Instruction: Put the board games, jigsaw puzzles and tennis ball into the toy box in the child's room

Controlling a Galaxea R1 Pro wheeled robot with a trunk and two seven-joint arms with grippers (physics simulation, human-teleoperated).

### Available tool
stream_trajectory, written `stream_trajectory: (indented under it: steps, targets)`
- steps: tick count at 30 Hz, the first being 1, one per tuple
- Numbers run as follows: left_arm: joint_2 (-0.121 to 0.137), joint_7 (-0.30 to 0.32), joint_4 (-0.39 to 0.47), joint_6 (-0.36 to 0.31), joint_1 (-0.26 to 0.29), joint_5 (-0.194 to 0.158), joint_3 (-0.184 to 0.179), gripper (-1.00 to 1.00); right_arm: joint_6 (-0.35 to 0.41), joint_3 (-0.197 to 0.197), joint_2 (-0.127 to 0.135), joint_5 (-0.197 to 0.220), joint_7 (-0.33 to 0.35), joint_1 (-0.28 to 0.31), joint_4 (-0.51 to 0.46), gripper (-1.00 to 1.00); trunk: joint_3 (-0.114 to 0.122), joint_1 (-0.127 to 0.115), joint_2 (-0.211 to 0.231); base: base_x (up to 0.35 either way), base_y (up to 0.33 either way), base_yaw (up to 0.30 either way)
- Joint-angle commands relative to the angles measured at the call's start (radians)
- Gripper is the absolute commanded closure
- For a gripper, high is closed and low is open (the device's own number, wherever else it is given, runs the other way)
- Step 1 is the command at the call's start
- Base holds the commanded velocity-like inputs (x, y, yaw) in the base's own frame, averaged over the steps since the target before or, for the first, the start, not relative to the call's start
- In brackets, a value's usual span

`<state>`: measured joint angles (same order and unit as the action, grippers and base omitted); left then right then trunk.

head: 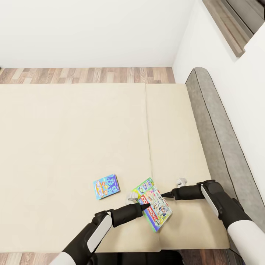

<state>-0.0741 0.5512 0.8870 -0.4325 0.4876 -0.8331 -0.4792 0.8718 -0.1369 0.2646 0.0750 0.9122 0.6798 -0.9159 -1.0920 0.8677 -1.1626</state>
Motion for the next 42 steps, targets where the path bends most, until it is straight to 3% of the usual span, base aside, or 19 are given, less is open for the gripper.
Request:
stream_trajectory:
  steps: [1, 10, 29, 42]
  targets:
    - [0.000, 0.007, 0.018, -0.017, -0.005, -0.031, -0.002, 1.00, -0.007, -0.003, 0.001, -0.009, -0.005, 0.000, 0.000, -1.00, -0.001, 0.000, 0.000, 0.000, 0.000, 0.000]
    - [0.005, 0.003, 0.075, -0.018, -0.034, -0.027, -0.001, 1.00, -0.006, -0.004, 0.001, -0.008, -0.005, 0.000, -0.004, -1.00, -0.001, 0.000, 0.000, 0.000, 0.000, 0.000]
    - [0.013, 0.004, 0.109, -0.018, -0.044, -0.028, -0.001, 1.00, -0.005, -0.005, 0.001, -0.009, -0.006, -0.002, -0.023, -1.00, -0.001, 0.000, 0.000, 0.000, 0.000, 0.000]
    - [0.048, -0.025, 0.279, -0.021, -0.099, -0.026, -0.004, 1.00, -0.006, -0.004, 0.003, -0.009, -0.008, -0.002, -0.028, -1.00, -0.001, 0.000, 0.000, 0.000, 0.000, 0.000]
